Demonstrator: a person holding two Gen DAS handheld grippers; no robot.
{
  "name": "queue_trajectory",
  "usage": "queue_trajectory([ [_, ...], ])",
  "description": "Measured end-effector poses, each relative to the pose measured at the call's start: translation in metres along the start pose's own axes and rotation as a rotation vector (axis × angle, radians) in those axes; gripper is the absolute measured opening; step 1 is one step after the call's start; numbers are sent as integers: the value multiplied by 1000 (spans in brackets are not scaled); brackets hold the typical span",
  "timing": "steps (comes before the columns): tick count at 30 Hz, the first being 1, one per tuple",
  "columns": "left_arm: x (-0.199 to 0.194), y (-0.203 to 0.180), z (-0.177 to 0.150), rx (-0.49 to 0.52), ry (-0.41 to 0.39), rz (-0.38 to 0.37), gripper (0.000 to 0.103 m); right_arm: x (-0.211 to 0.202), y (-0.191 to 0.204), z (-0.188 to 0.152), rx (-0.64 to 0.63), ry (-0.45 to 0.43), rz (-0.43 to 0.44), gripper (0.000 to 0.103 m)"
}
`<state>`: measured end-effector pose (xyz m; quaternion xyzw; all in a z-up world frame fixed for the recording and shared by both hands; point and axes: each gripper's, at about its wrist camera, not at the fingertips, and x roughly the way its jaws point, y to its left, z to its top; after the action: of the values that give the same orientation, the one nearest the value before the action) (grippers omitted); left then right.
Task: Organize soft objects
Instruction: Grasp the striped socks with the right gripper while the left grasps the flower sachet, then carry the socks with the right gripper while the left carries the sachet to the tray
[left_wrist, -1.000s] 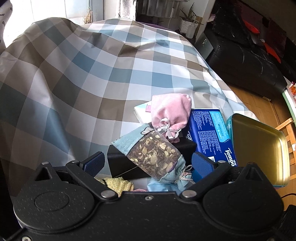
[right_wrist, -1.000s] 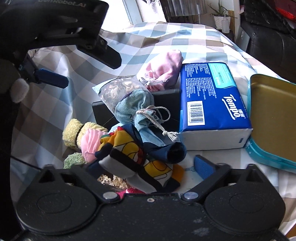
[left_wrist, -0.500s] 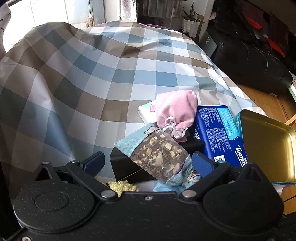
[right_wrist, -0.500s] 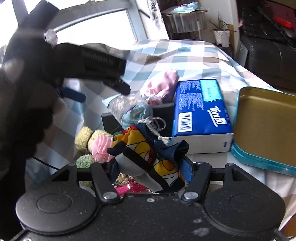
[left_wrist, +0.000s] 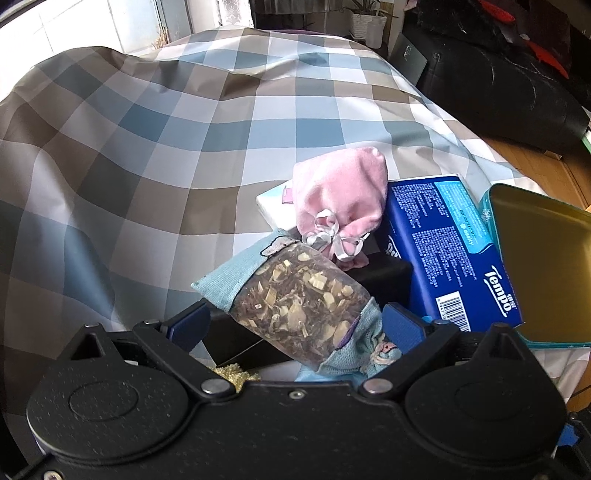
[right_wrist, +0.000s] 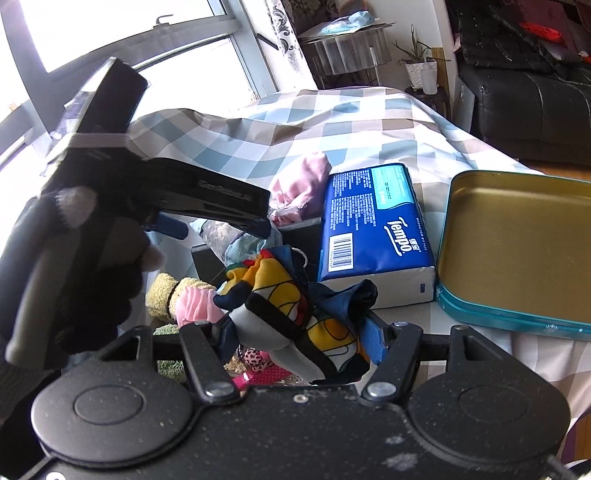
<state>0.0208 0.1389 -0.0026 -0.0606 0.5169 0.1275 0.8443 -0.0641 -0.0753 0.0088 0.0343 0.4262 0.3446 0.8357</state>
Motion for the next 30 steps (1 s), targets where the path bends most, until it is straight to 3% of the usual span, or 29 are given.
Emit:
queue_trajectory([
  [6, 17, -3, 0, -32, 46, -19, 96, 0, -2, -1, 15, 6, -2, 66],
  [17, 27, -5, 4, -75, 44, -12, 95, 3, -2, -1, 20, 12, -21, 66],
  [24, 17, -1, 2, -86, 11, -40, 67, 3, -2, -4, -6, 5, -52, 66],
  [30, 0, -1, -3, -81, -27, -77, 58, -2, -4, -1, -13, -28, -78, 66],
])
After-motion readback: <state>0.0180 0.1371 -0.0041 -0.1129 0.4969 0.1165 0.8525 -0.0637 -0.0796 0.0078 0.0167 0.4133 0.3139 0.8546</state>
